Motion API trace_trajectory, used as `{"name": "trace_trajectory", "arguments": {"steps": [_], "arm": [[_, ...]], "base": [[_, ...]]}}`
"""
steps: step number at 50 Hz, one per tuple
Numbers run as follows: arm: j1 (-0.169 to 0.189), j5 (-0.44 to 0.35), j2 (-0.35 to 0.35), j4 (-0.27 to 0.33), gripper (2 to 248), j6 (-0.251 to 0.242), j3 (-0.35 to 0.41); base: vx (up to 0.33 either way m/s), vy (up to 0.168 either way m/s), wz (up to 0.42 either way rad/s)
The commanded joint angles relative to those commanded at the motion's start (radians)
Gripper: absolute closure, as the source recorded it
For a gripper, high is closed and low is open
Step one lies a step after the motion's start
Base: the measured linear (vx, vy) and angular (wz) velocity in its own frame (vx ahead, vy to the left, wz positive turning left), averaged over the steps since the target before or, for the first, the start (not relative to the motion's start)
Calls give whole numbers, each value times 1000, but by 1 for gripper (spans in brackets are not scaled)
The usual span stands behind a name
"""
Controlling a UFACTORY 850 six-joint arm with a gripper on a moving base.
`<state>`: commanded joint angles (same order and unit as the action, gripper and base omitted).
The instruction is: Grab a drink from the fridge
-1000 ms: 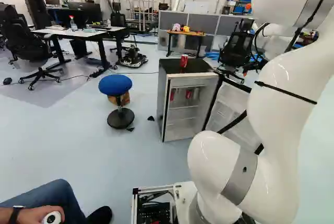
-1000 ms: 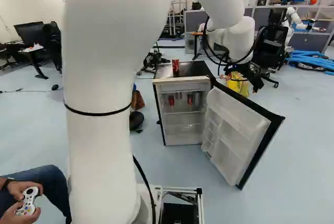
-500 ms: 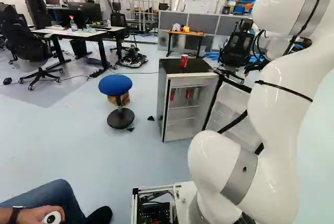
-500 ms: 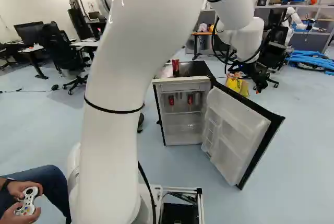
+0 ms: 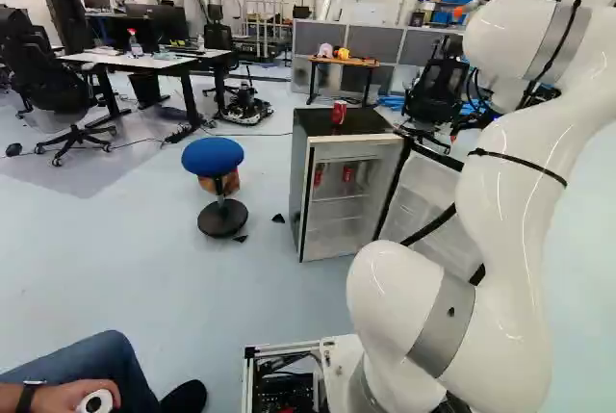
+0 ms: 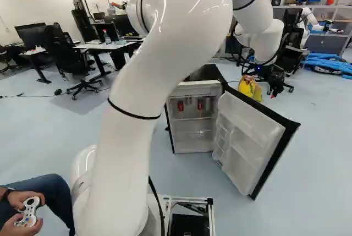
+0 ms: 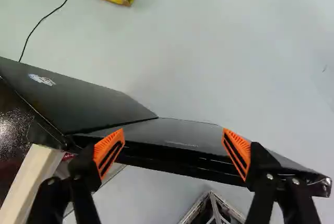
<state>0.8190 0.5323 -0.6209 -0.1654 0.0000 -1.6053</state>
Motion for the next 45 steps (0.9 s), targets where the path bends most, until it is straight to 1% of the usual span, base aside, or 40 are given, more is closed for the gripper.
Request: {"name": "trace_trajectory", "arguments": {"steps": [16, 45], "arm": [[0, 67, -77, 0, 3, 0, -110], [6, 245, -216, 0, 3, 0, -317]], "base": [[0, 0, 0], [0, 0, 0]]}}
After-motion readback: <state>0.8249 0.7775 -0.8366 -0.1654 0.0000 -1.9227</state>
